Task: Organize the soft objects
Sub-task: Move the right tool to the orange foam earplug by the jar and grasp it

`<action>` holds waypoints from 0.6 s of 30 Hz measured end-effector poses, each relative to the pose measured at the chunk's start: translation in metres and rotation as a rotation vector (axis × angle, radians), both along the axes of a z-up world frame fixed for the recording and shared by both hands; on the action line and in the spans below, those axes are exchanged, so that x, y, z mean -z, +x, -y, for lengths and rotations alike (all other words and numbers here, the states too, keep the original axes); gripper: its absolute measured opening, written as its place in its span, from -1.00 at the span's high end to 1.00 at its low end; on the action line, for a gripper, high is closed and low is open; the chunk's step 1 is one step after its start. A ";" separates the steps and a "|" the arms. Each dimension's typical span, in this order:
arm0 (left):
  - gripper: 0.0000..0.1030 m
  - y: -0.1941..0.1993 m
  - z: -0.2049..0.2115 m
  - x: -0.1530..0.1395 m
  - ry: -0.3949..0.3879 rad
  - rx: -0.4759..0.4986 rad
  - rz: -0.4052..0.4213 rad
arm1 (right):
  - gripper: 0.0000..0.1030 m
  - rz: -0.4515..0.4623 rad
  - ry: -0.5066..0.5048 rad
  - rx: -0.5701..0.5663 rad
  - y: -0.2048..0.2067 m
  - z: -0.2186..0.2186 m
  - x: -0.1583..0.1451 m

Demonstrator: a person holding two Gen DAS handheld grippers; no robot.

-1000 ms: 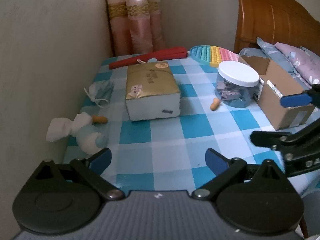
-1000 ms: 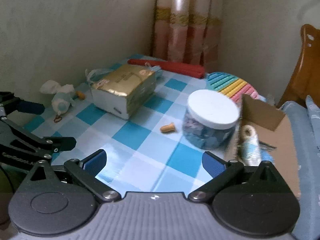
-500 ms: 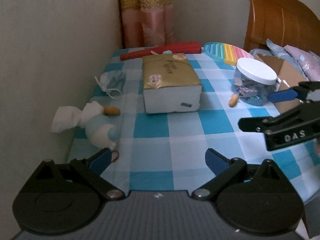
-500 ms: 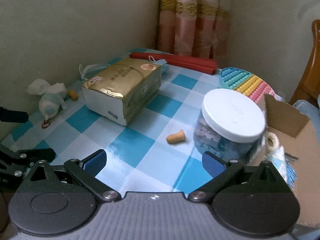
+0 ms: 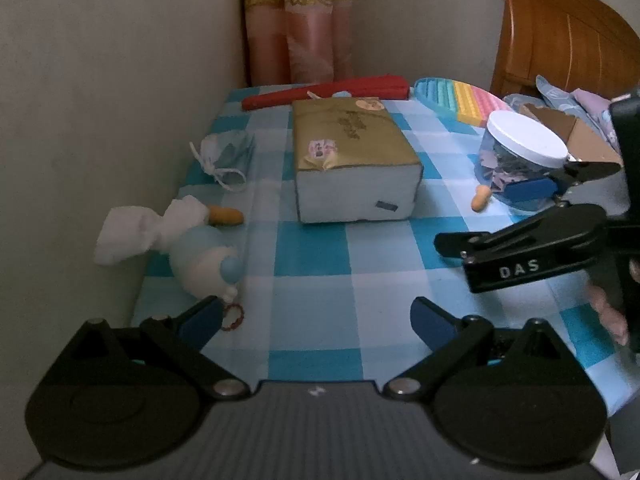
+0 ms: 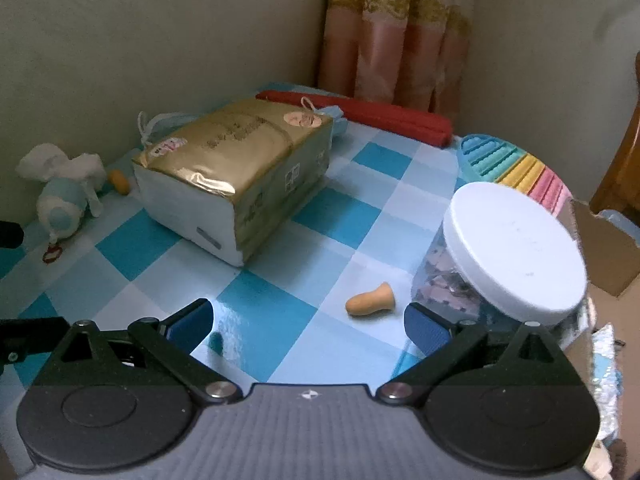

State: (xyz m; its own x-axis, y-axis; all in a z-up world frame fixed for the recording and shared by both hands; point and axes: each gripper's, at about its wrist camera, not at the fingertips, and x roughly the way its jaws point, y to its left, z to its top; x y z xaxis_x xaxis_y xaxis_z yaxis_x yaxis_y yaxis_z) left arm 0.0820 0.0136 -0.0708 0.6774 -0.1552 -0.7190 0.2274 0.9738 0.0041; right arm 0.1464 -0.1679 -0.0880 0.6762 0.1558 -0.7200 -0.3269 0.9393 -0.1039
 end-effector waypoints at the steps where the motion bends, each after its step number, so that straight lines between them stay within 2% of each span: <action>1: -0.94 0.001 0.000 0.000 0.000 0.001 -0.003 | -1.00 -0.004 0.001 0.000 0.001 -0.001 0.002; 11: -0.94 0.006 -0.003 0.002 -0.020 -0.001 -0.010 | -1.00 -0.044 0.039 -0.036 0.006 -0.010 0.008; 18: -0.94 0.006 -0.006 0.001 -0.029 -0.008 -0.017 | -1.00 -0.028 0.059 -0.061 0.002 -0.015 0.001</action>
